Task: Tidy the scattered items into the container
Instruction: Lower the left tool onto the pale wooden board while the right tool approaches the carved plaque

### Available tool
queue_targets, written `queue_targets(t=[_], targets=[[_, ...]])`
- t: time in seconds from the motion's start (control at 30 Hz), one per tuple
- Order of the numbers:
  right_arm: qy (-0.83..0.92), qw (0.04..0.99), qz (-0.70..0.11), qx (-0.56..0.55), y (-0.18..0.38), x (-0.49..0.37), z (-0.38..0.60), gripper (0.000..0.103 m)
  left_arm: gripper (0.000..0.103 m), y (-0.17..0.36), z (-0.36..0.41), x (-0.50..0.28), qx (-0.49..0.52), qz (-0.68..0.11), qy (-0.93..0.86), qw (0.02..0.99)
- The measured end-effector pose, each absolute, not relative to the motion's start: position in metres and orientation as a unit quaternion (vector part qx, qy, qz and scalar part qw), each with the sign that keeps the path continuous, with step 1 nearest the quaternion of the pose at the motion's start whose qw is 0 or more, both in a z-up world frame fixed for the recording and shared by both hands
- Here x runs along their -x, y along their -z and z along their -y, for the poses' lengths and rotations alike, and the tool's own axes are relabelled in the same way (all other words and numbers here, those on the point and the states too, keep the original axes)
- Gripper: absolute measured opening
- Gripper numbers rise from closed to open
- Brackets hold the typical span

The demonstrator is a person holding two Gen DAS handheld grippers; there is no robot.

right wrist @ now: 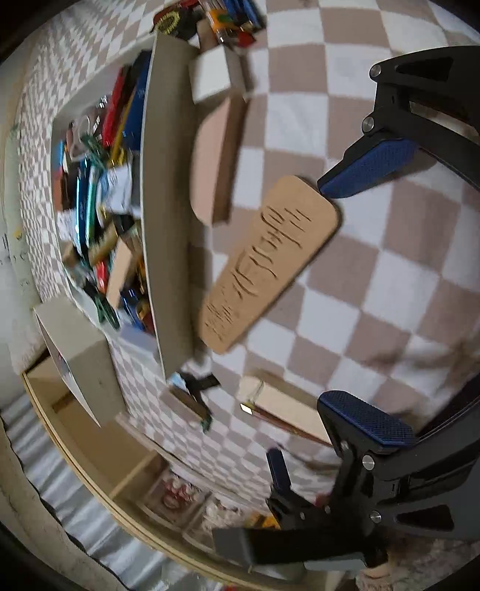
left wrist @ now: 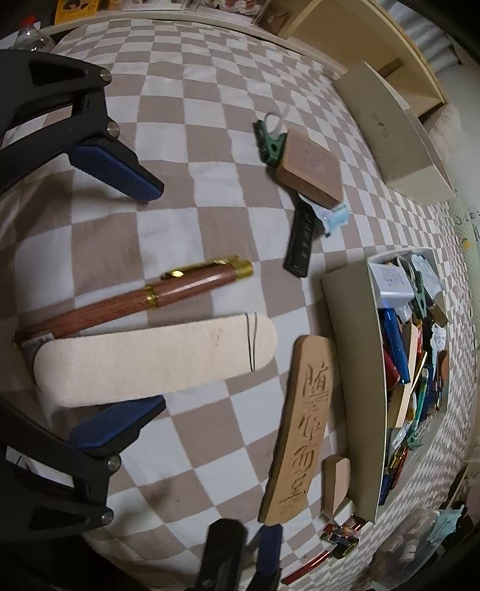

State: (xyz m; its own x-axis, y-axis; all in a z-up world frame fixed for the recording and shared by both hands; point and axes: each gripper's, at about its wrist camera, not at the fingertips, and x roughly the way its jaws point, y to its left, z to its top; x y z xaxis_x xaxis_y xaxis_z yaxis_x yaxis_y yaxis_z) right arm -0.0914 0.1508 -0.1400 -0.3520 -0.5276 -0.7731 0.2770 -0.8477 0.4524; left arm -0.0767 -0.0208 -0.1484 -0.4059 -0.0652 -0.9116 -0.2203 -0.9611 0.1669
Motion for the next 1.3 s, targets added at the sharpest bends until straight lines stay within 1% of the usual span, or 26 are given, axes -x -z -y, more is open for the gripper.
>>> queue_targets(t=[0.1, 0.2, 0.33, 0.5, 0.63, 0.77, 0.9, 1.17, 1.23, 1.3], targets=[[0.811, 0.257, 0.118, -0.512, 0.137, 0.086, -0.146, 0.103, 0.103, 0.147, 0.031, 0.071, 0.542, -0.112, -0.831, 0.057], [0.816, 0.247, 0.120, -0.508, 0.136, 0.083, -0.149, 0.103, 0.103, 0.141, 0.040, 0.059, 0.536, -0.089, -0.836, 0.079], [0.817, 0.232, 0.146, -0.508, 0.138, 0.083, -0.162, 0.103, 0.103, 0.131, 0.057, 0.035, 0.538, -0.069, -0.833, 0.107], [0.819, 0.223, 0.155, -0.506, 0.139, 0.083, -0.167, 0.103, 0.103, 0.134, 0.074, 0.019, 0.547, -0.089, -0.826, 0.099], [0.820, 0.222, 0.154, -0.505, 0.138, 0.083, -0.167, 0.103, 0.103, 0.145, 0.081, 0.020, 0.561, -0.112, -0.817, 0.075], [0.820, 0.218, 0.156, -0.506, 0.138, 0.082, -0.168, 0.103, 0.103, 0.148, 0.077, 0.023, 0.550, -0.118, -0.824, 0.066], [0.822, 0.213, 0.155, -0.504, 0.138, 0.081, -0.170, 0.103, 0.103, 0.148, 0.078, 0.042, 0.532, -0.109, -0.839, 0.035], [0.849, 0.189, 0.119, -0.478, 0.133, 0.080, -0.175, 0.103, 0.103, 0.149, 0.085, 0.083, 0.505, -0.108, -0.856, -0.013], [0.853, 0.190, 0.097, -0.476, 0.133, 0.084, -0.173, 0.103, 0.103, 0.149, 0.089, 0.094, 0.502, -0.097, -0.859, -0.025], [0.853, 0.200, 0.049, -0.480, 0.134, 0.092, -0.167, 0.103, 0.103, 0.148, 0.096, 0.100, 0.506, -0.074, -0.859, -0.032]])
